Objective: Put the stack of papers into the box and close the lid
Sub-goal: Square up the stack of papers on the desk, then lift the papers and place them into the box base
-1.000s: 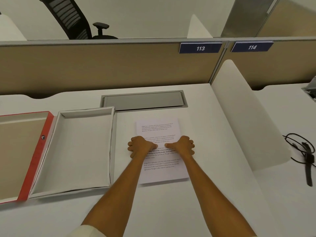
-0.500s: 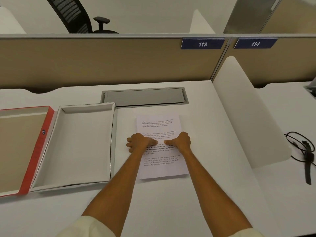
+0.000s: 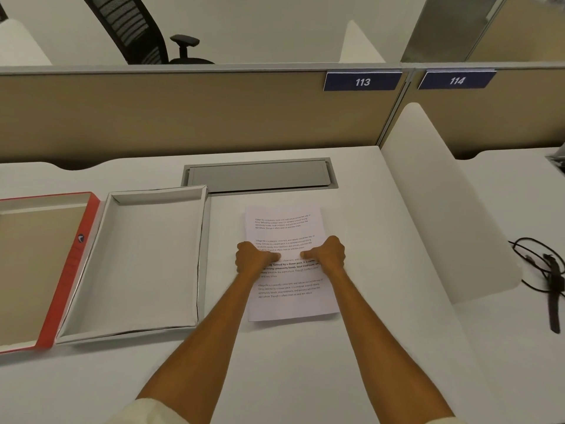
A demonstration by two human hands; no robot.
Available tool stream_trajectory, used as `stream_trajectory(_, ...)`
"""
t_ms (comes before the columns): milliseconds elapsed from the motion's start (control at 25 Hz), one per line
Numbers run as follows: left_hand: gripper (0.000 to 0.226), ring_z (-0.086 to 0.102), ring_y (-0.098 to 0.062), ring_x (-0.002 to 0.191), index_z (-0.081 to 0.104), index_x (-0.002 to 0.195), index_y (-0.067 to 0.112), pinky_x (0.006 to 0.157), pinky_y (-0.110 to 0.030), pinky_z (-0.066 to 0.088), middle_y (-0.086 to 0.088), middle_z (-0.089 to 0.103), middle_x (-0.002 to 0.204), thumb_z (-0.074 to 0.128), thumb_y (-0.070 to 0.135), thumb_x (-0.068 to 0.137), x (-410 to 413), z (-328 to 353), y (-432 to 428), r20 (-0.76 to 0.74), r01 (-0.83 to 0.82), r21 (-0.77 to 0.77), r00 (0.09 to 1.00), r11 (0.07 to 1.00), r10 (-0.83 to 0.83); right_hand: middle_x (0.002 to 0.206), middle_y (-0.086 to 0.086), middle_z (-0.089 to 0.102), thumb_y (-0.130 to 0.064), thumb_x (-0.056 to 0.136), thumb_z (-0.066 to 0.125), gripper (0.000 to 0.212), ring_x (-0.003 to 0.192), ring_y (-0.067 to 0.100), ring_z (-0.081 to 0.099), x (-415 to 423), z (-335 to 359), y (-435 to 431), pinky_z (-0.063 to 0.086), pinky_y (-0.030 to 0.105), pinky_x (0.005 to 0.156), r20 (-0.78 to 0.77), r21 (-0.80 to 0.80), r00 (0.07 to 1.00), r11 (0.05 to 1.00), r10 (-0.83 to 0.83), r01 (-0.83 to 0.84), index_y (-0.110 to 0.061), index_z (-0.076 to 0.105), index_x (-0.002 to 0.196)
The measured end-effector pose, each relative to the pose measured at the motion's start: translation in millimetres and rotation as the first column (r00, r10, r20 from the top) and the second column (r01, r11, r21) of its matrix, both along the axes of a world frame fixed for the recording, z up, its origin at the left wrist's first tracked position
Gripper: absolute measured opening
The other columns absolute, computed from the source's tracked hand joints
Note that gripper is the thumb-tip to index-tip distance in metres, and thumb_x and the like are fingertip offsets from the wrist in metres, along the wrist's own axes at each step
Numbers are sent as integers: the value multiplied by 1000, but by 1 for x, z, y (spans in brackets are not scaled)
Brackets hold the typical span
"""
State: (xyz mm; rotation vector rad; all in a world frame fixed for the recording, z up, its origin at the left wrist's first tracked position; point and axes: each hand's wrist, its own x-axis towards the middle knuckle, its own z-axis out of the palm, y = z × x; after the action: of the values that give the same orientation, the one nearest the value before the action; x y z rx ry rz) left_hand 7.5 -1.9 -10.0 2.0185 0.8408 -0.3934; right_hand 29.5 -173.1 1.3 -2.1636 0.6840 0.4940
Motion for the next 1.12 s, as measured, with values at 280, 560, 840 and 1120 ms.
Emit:
stream_trajectory(280,50,68,-34,103,52,110,4,79,-38,57,-17,65,120,83,14,72,-5,13,7,113,-17,-110,993,994,30,126,19,56,-14,69,86,78,114,32,60,-10,10,11,53,37,91,106,-19,994,1000,20,-19,5,39,127)
stream_trajectory(560,50,61,-17,84,42,105,20,63,-22,51,-1,60,106,81,14,75,-9,46,-5,438,-39,-150,893,988,102,117,16,56,-11,76,79,52,105,28,59,-11,40,-5,52,25,76,464,63,885,998,-46,19,-3,44,113)
stream_trajectory(840,46,64,-3,85,42,115,31,56,-6,51,25,56,100,71,14,83,-29,55,-20,703,65,-278,694,958,157,109,-6,55,-17,80,76,53,93,7,59,-32,45,-14,52,5,57,625,382,744,924,-237,-27,-26,36,114)
stream_trajectory(1120,49,62,9,97,43,109,47,65,-5,53,24,58,104,70,17,81,-42,48,-23,745,115,-285,651,952,145,107,-20,55,-14,82,76,56,101,3,59,-47,28,-18,56,8,69,629,494,711,868,-315,-52,-28,37,120)
